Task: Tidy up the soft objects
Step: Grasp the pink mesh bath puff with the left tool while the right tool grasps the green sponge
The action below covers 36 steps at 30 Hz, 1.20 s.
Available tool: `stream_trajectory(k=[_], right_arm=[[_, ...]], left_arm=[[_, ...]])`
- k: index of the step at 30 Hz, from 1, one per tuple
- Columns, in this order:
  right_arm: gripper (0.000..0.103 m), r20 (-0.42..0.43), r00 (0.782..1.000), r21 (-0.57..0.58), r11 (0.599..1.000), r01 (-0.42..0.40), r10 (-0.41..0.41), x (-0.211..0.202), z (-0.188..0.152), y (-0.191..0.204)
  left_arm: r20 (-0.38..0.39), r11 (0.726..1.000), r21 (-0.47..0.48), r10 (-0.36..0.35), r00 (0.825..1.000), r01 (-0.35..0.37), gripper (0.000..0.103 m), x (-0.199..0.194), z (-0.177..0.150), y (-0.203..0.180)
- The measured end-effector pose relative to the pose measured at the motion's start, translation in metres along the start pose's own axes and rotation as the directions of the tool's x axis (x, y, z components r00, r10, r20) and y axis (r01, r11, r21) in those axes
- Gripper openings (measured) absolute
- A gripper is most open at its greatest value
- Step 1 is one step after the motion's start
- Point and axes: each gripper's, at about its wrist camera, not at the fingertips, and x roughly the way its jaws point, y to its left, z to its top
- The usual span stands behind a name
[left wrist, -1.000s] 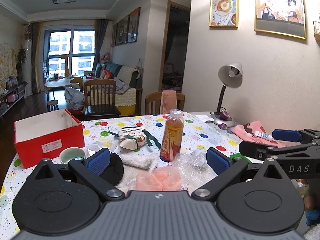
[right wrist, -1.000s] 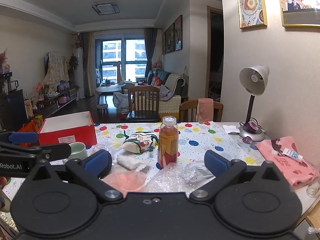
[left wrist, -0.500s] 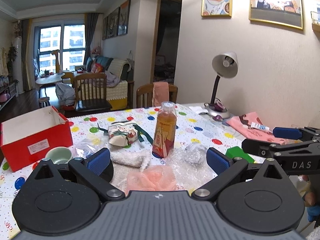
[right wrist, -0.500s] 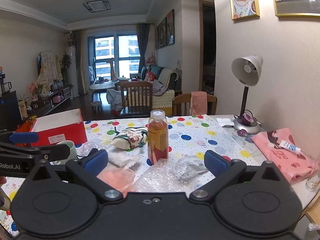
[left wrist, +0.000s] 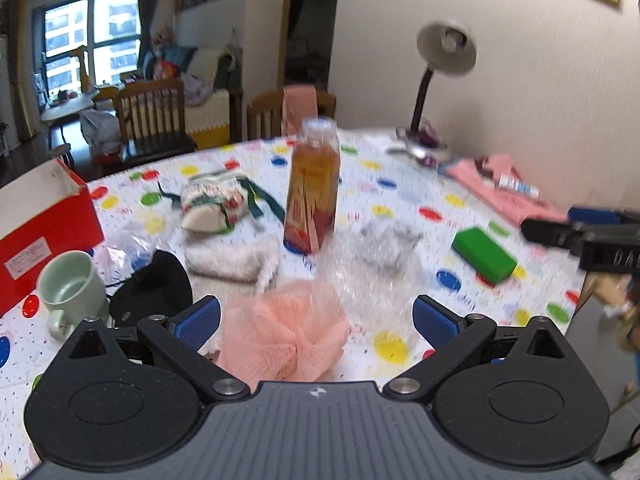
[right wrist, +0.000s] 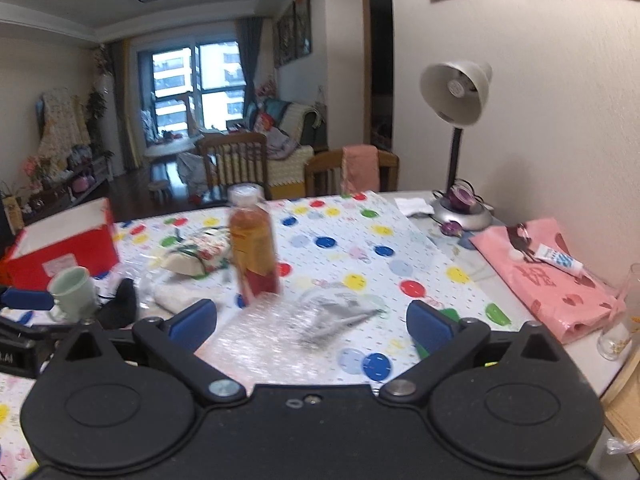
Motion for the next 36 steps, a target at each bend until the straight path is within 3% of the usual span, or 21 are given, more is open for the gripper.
stream_trajectory(k=[4,11,19,26,29,32,36], right_arm=[[0.101,-0.036,0.998,-0.004,0.999,0.046,-0.046,0.021,-0.001,-0.019],[0.101,-0.124,0.982,-0.007,0.99,0.14,-0.14,0.073,-0.006,-0.063],[0.101,-0.229,0.953,-0.056,0.98,0.191,-0.199,0.142,-0.012,-0.113],[0.095,-0.33,0.931,-0.072,0.988,0.14,-0.156,0.187,-0.023,-0.135],[0.094,-0.359,0.922,-0.087,0.988,0.124,-0.148,0.2,-0.028,-0.137],[0.092,-0.383,0.914,-0.086,0.99,0.11,-0.134,0.21,-0.032,-0.141],[0.083,-0.405,0.906,-0.069,0.993,0.099,-0.119,0.217,-0.035,-0.149]], left_arm=[[-0.093,1.0,0.02,0.0,0.996,0.002,0.103,0.036,-0.003,0.0],[-0.224,0.999,0.014,0.044,0.973,-0.042,0.103,0.081,-0.012,0.007],[-0.301,0.995,0.015,0.101,0.948,-0.101,0.103,0.115,-0.019,0.011],[-0.314,0.99,0.022,0.139,0.939,-0.139,0.102,0.129,-0.022,0.01],[-0.312,0.989,0.004,0.139,0.94,-0.145,0.097,0.13,-0.02,0.011],[-0.307,0.988,0.003,0.146,0.94,-0.152,0.081,0.13,-0.018,0.009],[-0.298,0.988,-0.005,0.148,0.943,-0.156,0.071,0.128,-0.015,0.007]])
